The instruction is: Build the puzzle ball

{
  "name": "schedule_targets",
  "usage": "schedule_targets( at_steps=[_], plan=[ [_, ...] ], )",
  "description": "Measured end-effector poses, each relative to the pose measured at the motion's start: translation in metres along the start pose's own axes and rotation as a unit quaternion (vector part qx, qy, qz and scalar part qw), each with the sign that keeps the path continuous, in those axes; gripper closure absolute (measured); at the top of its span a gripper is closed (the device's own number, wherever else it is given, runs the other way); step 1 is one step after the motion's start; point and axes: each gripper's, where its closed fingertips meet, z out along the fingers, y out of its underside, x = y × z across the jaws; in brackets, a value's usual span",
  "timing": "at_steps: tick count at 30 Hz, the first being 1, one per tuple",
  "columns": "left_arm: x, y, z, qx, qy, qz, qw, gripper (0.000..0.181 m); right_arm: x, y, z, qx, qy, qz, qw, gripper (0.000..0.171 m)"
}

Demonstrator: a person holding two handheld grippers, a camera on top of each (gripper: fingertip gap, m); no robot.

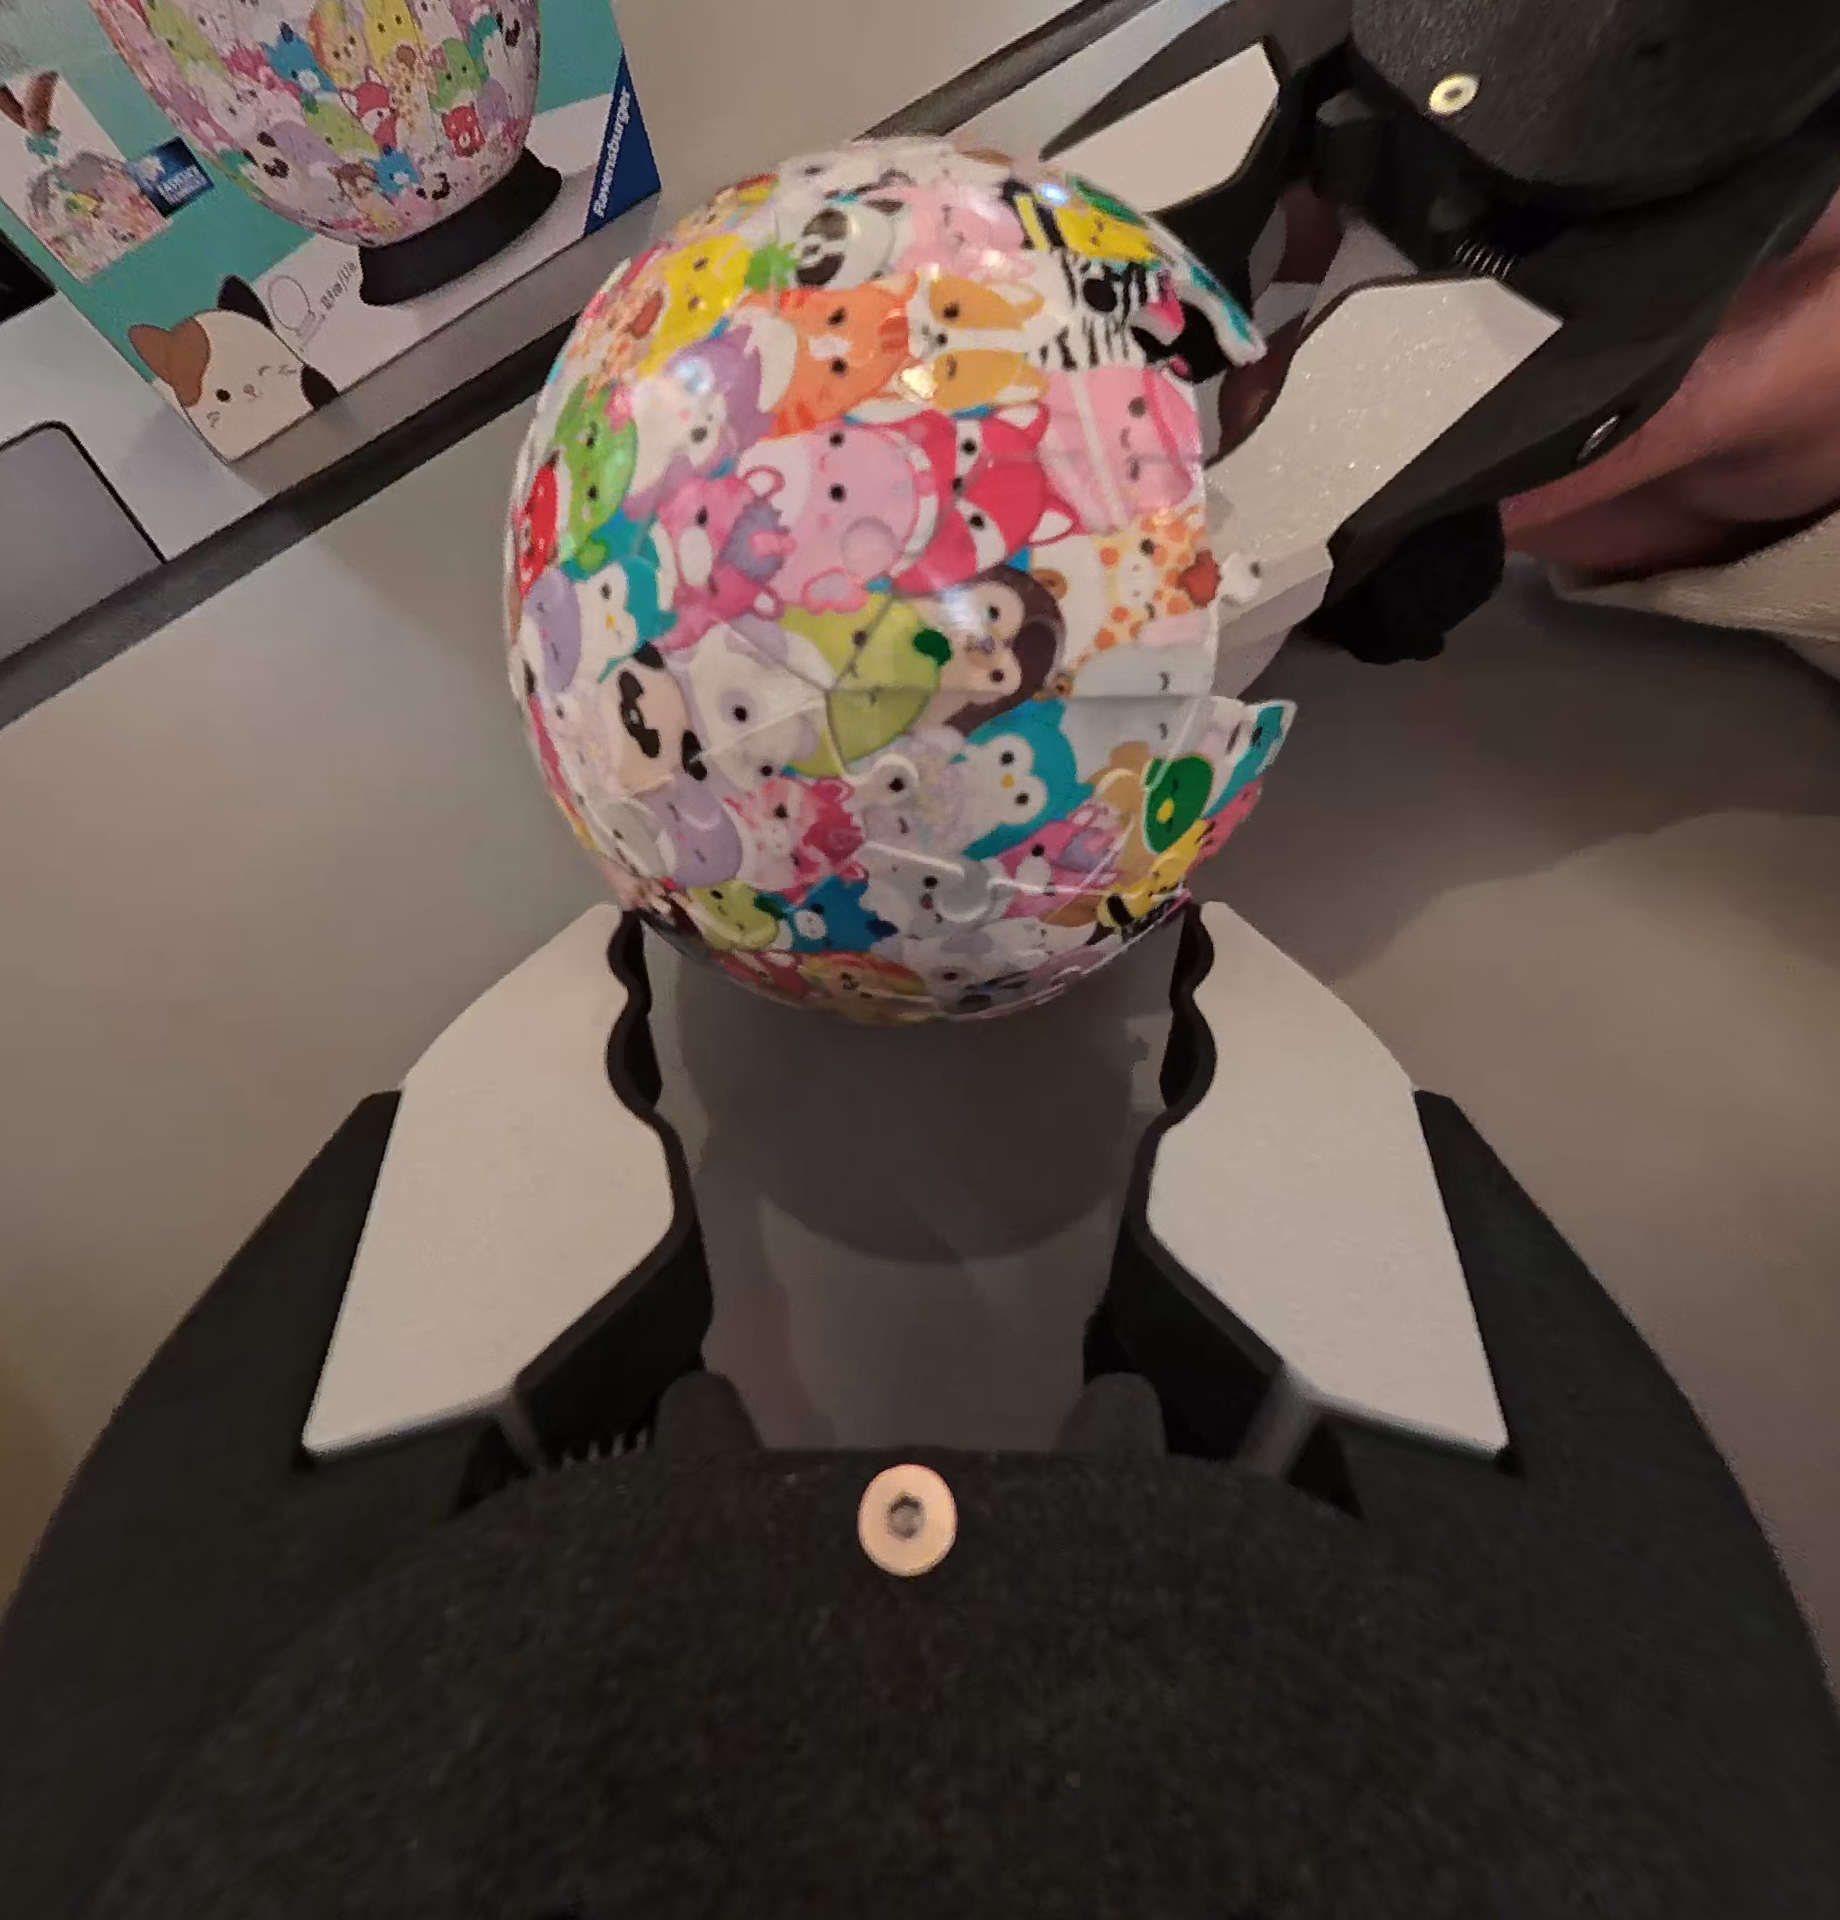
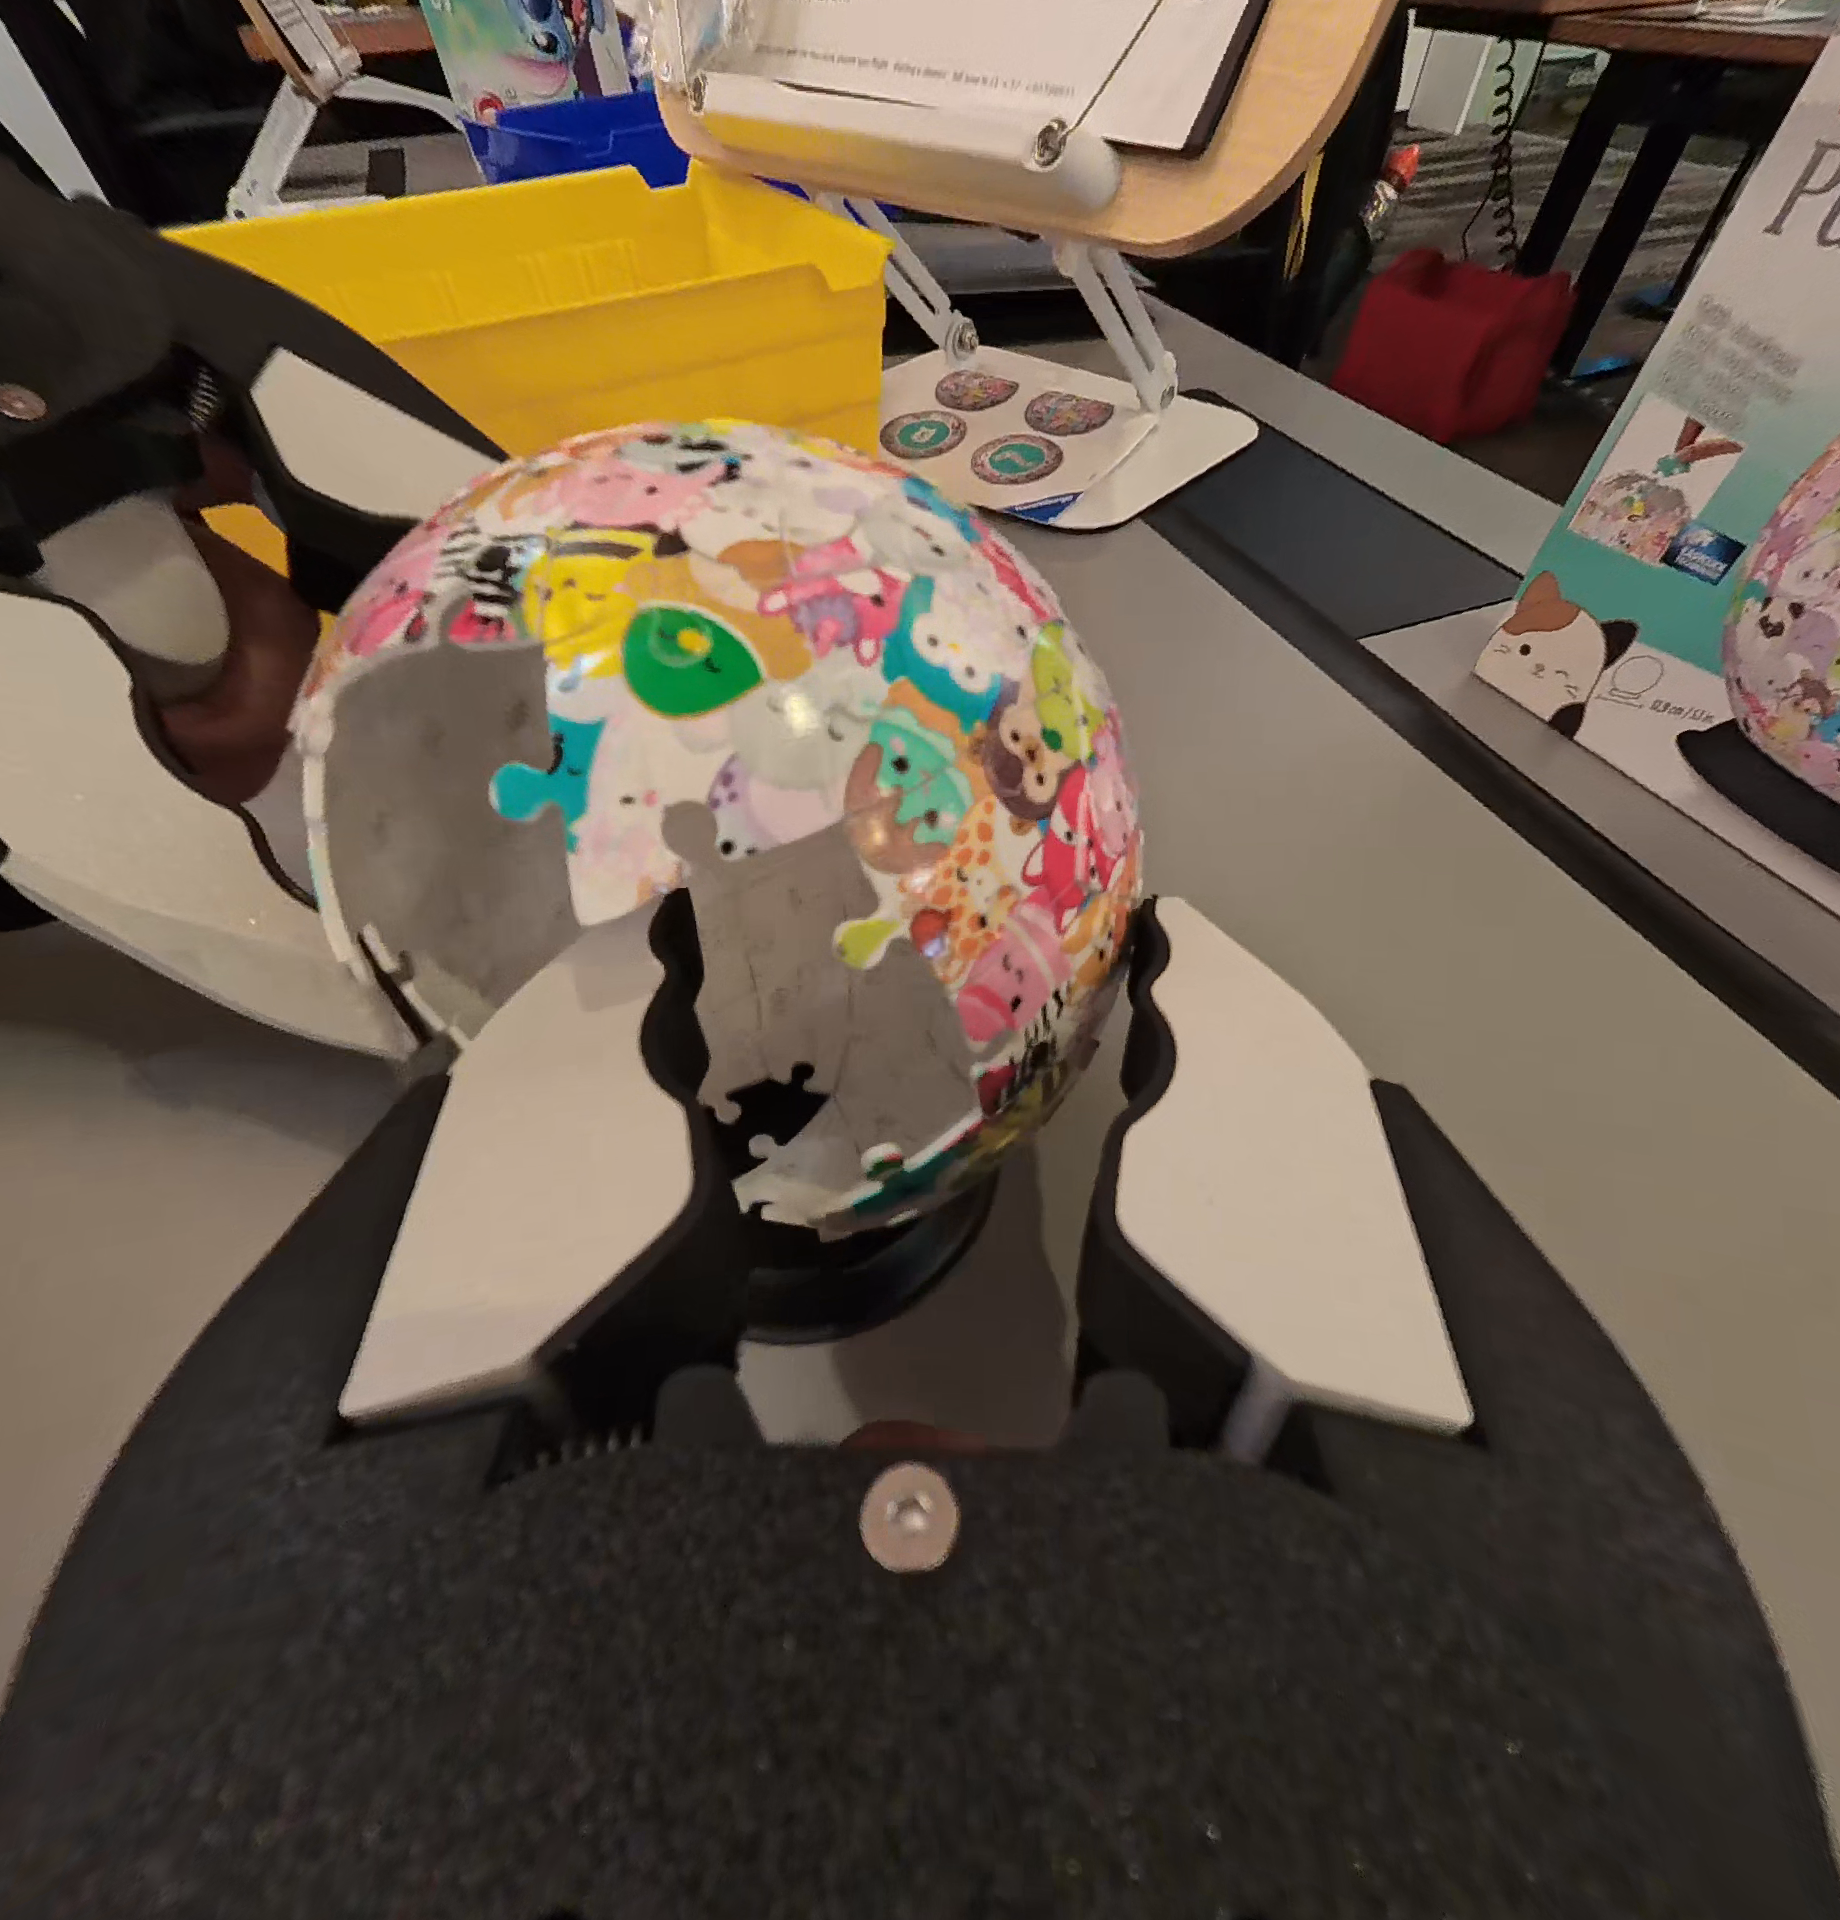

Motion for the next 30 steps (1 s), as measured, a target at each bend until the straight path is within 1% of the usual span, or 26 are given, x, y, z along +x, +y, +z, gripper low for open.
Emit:
schedule_targets(
  at_steps=[8, 15, 17, 19, 21, 22, 23, 24, 25, 26, 27, 28, 29, 30],
  plan=[
    [0.008, 0.0, -0.003, 0.006, -0.018, 0.032, 0.999, 0.086, -0.005, 0.01, -0.015, -0.014, 0.024, -0.014, 1.0, 0.091],
    [0.008, 0.007, -0.01, -0.005, -0.02, 0.019, 1.0, 0.084, 0.0, 0.008, -0.021, -0.009, 0.031, 0.001, 0.999, 0.088],
    [0.008, 0.014, -0.025, -0.015, -0.016, 0.015, 1.0, 0.083, 0.002, 0.006, -0.028, -0.006, 0.044, -0.004, 0.999, 0.085],
    [0.009, 0.023, -0.054, -0.023, -0.003, -0.001, 1.0, 0.085, -0.001, 0.005, -0.04, -0.01, 0.053, -0.005, 0.999, 0.084],
    [0.016, 0.028, -0.094, -0.02, 0.038, -0.045, 0.998, 0.096, -0.009, 0.008, -0.056, -0.023, 0.073, -0.013, 0.997, 0.083],
    [0.025, 0.036, -0.115, -0.019, 0.068, -0.062, 0.996, 0.11, -0.015, 0.009, -0.066, -0.024, 0.091, -0.014, 0.995, 0.085],
    [0.032, 0.051, -0.134, -0.035, 0.088, -0.074, 0.993, 0.12, -0.022, 0.009, -0.076, -0.021, 0.11, -0.01, 0.994, 0.09],
    [0.037, 0.075, -0.149, -0.07, 0.099, -0.081, 0.989, 0.118, -0.031, 0.01, -0.086, -0.016, 0.128, -0.001, 0.992, 0.095],
    [0.039, 0.101, -0.16, -0.111, 0.095, -0.079, 0.986, 0.118, -0.043, 0.011, -0.095, -0.009, 0.139, 0.011, 0.99, 0.096],
    [0.037, 0.123, -0.166, -0.136, 0.072, -0.071, 0.986, 0.119, -0.059, 0.013, -0.101, 0.001, 0.143, 0.029, 0.989, 0.1],
    [0.035, 0.137, -0.167, -0.142, 0.052, -0.062, 0.986, 0.119, -0.076, 0.016, -0.105, 0.008, 0.141, 0.051, 0.989, 0.108],
    [0.036, 0.145, -0.166, -0.135, 0.043, -0.06, 0.988, 0.121, -0.095, 0.02, -0.105, 0.012, 0.129, 0.075, 0.989, 0.112],
    [0.035, 0.148, -0.164, -0.122, 0.036, -0.065, 0.99, 0.126, -0.115, 0.024, -0.102, 0.015, 0.108, 0.092, 0.99, 0.111],
    [0.034, 0.147, -0.16, -0.106, 0.034, -0.069, 0.991, 0.126, -0.134, 0.027, -0.098, 0.008, 0.092, 0.102, 0.99, 0.112]
  ],
)
